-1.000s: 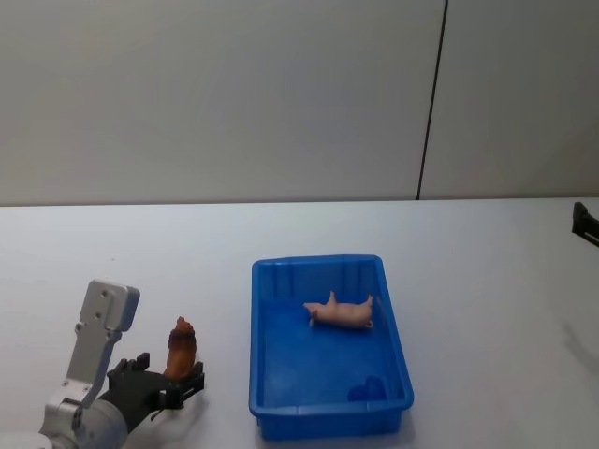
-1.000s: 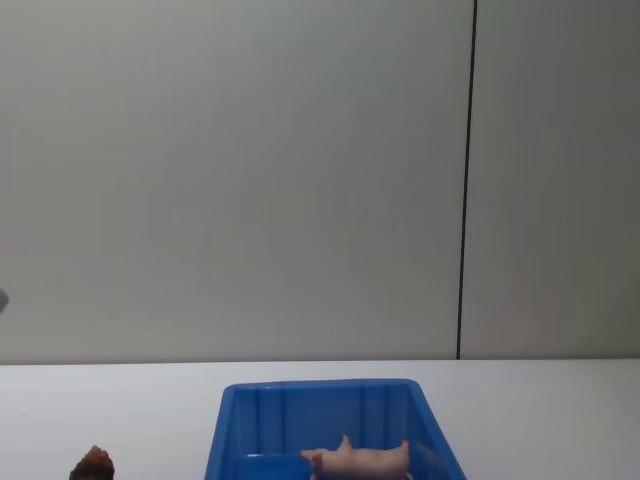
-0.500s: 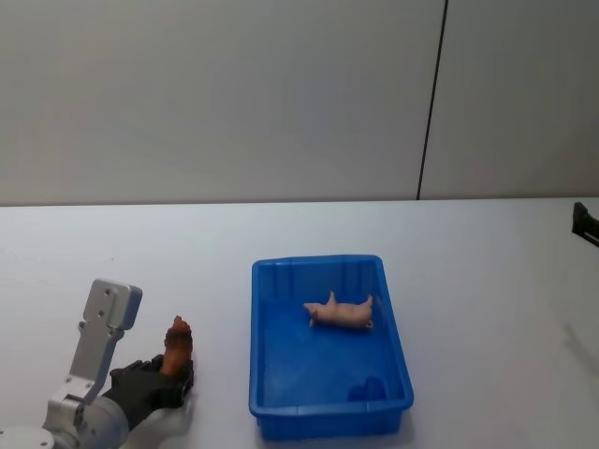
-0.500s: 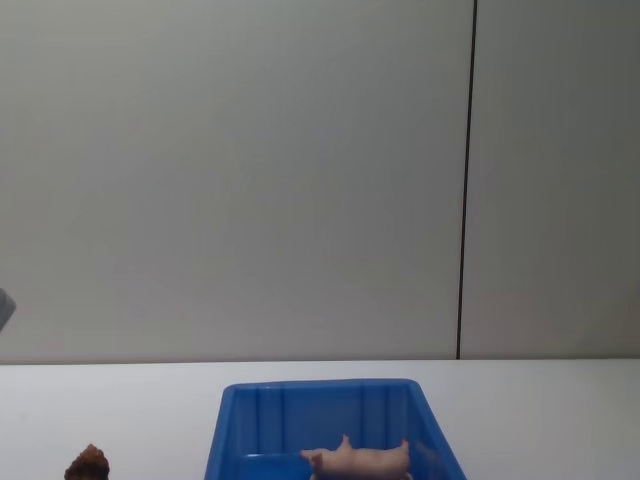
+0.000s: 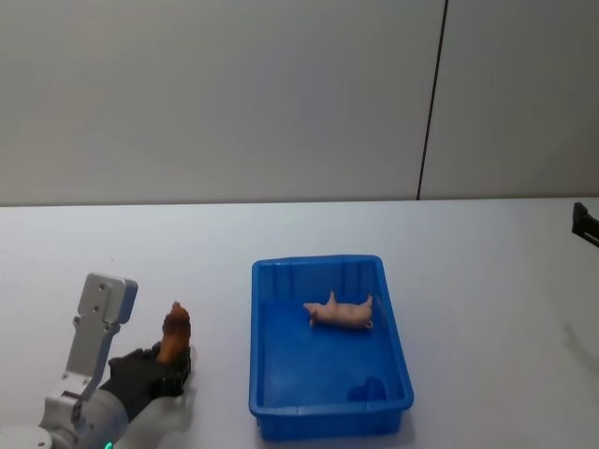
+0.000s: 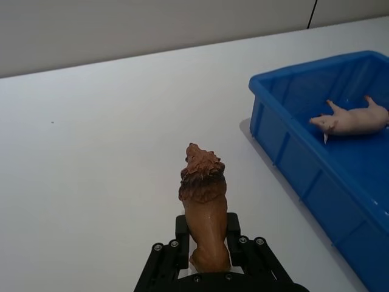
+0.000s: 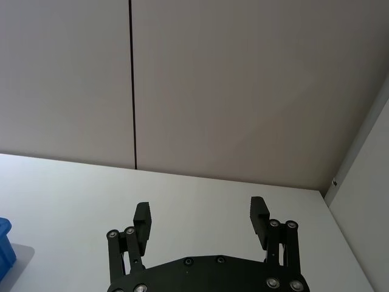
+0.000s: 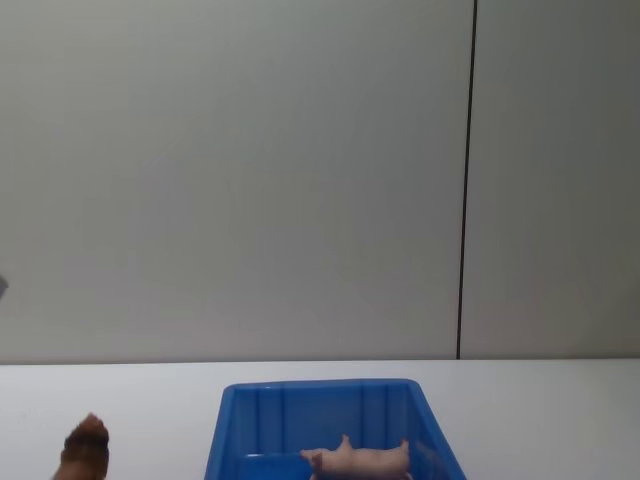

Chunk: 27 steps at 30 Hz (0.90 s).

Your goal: Pick up the two dolls from the table and place them into the box.

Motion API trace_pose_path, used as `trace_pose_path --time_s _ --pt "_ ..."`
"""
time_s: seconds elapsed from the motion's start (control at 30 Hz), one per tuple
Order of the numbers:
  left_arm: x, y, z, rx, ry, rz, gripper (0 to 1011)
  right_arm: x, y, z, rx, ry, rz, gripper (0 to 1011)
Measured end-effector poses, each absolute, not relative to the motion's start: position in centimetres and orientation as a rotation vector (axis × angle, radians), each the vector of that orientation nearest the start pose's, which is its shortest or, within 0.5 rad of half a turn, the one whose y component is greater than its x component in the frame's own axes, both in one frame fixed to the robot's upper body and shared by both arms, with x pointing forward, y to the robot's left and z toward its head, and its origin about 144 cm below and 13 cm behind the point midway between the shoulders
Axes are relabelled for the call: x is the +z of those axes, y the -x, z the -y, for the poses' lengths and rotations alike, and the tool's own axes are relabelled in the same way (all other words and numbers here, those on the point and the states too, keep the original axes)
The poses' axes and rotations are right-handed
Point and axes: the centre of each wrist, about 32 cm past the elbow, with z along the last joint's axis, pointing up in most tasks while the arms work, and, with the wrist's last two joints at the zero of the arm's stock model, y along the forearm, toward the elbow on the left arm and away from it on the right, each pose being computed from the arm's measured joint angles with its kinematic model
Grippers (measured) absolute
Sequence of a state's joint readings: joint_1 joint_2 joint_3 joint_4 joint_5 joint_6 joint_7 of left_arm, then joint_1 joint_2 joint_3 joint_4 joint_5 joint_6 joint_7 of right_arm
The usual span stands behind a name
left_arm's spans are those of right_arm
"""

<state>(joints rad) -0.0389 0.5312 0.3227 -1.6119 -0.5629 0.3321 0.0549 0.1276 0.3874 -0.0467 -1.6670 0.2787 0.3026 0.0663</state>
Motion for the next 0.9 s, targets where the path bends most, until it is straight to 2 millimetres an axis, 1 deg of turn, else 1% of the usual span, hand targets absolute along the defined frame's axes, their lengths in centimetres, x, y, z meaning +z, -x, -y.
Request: trace_pose_path --time_s 0.17,0.37,0.7,0.9 --pt "115.7 -45.3 -28.2 1.31 -0.304 -0.257 363 122.8 -48.8 31.5 -1.45 0.17 0.011 1001" --pt "116.9 -45.5 -28.0 1.314 -0.246 -0.194 363 122.8 -48.8 31.5 -1.45 0.17 0.01 1001" --pt "120.1 -46.7 -27.3 1.244 -0.119 -0.094 363 122.8 -48.8 31.5 -1.45 0.17 0.011 1001" --pt "121.5 -47.7 -26.8 1.186 -0.065 -0.069 363 122.8 -48.8 31.5 -1.45 0.17 0.011 1001"
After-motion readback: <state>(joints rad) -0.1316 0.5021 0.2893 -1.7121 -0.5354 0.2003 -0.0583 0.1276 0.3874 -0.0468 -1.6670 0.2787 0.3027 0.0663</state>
